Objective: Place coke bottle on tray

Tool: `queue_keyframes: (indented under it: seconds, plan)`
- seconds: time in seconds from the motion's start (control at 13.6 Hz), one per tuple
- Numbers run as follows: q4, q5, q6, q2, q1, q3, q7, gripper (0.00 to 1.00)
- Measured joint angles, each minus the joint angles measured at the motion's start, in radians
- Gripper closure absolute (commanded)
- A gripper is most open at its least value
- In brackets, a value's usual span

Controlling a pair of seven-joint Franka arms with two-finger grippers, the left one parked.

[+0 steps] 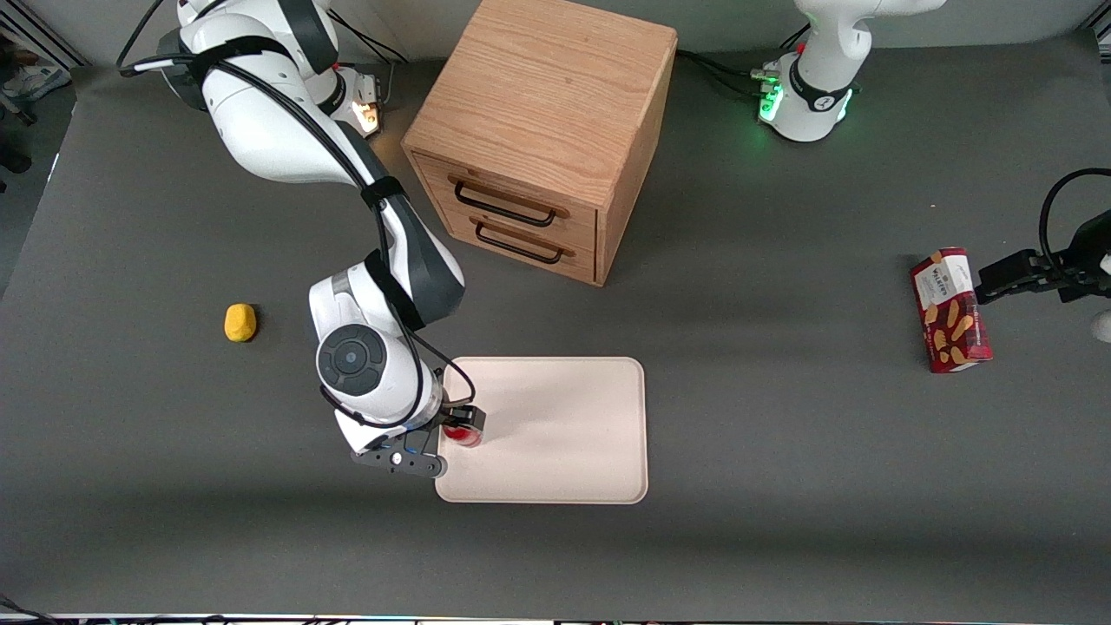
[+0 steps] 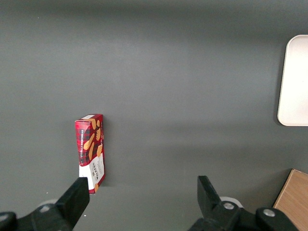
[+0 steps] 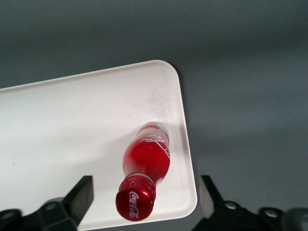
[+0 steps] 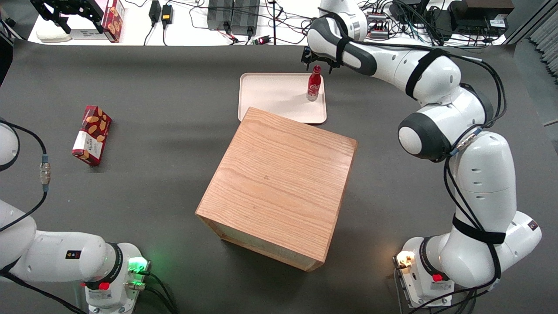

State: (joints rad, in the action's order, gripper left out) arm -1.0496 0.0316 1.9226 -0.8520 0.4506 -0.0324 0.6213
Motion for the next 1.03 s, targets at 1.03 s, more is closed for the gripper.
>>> queue_keyframes:
  seconds: [1.03]
  plan:
    - [0.018,0.0,-0.356,0.318,-0.001,-0.002,-0.001,0.0]
